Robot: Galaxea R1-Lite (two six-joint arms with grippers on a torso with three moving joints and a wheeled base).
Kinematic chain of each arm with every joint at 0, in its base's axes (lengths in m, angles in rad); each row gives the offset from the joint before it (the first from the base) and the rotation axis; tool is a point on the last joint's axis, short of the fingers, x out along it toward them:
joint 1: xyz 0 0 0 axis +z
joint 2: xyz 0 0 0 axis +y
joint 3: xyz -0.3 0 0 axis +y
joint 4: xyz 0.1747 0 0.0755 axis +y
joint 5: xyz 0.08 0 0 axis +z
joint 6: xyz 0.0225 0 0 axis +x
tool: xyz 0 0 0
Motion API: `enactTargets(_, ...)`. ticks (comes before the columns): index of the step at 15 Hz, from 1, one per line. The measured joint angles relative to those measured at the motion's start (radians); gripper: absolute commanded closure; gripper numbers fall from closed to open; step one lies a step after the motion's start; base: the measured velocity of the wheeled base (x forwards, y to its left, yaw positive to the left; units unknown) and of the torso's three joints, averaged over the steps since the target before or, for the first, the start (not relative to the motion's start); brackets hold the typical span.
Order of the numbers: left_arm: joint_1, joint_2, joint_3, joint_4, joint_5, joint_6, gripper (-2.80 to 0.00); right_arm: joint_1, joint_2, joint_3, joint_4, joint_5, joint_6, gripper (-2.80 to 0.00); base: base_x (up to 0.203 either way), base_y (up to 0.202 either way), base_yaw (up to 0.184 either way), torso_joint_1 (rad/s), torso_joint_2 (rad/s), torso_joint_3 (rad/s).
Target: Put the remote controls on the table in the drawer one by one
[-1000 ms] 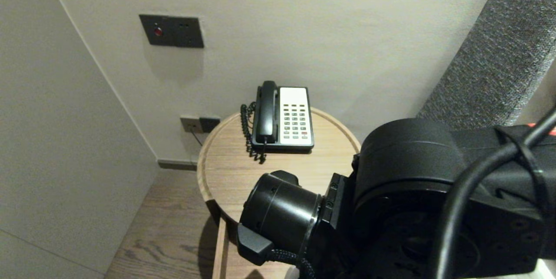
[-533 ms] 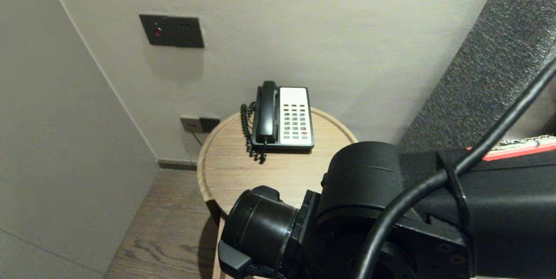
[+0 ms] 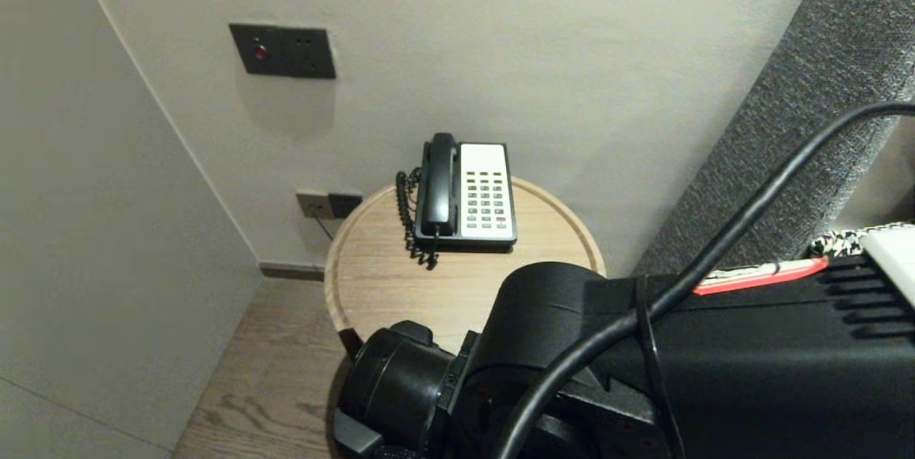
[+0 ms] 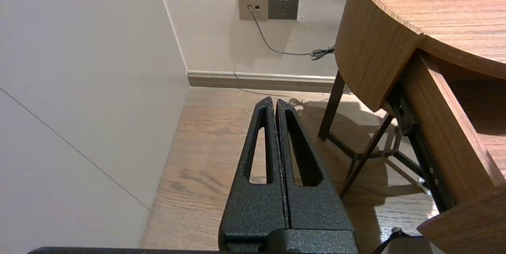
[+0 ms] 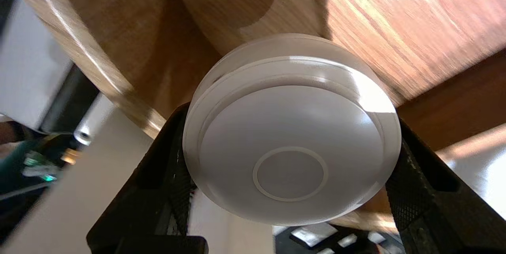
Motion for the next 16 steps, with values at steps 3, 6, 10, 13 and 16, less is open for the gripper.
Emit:
enactTargets(3,0.0,0.0,0.0,0.0,0.0,0.0,0.0,0.001,0.028,-0.039,-0.002,0.022,0.013,0.0,0.0,0.0,0.0,0.0,0.0,0.0)
enactTargets(6,0.0,0.0,0.0,0.0,0.0,0.0,0.0,-0.004,0.056,-0.077,-0.003,0.026,0.019,0.0,0.0,0.0,0.0,0.0,0.0,0.0)
enactTargets(10,0.0,0.0,0.0,0.0,0.0,0.0,0.0,-0.012,0.1,-0.124,-0.004,0.028,0.02,0.0,0.0,0.0,0.0,0.0,0.0,0.0)
enactTargets(13,0.0,0.0,0.0,0.0,0.0,0.001,0.0,-0.022,0.137,-0.15,-0.017,0.033,0.035,0.0,0.0,0.0,0.0,0.0,0.0,0.0)
enactTargets(16,0.0,0.0,0.0,0.0,0.0,0.001,0.0,-0.028,0.16,-0.15,-0.069,0.045,0.118,0.0,0.0,0.0,0.0,0.0,0.0,0.0)
